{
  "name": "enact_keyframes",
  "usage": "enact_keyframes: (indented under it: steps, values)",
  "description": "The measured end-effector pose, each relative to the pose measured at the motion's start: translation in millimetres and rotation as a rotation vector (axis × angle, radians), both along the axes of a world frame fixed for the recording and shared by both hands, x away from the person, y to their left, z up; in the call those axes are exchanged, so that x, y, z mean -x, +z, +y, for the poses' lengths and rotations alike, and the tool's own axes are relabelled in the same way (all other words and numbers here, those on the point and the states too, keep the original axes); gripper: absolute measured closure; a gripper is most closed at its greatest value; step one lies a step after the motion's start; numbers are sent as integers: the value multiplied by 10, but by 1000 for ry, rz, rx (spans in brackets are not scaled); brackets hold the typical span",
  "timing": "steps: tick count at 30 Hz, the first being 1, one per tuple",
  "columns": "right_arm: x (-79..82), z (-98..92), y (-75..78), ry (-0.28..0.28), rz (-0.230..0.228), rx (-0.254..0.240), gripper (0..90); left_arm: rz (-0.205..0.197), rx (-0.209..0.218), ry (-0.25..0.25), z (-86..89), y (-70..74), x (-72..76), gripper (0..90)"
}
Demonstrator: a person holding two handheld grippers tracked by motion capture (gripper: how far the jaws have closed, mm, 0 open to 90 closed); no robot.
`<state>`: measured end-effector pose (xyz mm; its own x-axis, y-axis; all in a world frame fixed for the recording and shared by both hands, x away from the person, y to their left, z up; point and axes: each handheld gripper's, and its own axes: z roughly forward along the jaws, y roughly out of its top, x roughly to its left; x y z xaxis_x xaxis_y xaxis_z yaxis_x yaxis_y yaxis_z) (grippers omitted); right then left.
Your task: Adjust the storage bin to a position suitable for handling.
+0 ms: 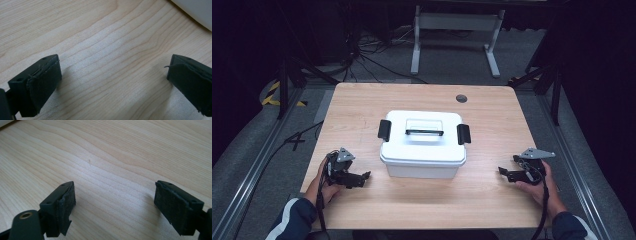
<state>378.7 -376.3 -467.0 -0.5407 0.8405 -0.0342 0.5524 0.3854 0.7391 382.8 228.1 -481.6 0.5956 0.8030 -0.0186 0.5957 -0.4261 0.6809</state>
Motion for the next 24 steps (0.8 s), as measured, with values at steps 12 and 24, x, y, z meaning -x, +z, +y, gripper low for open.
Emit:
enact_keyframes:
  steps: [12,24]
  values:
    - [-18,-4,21,27,18,8,197,-6,2,-123,88,-5,-12,0]
    - [69,115,381,171,5,35,327,-1,11,-107,129,-12,21,2]
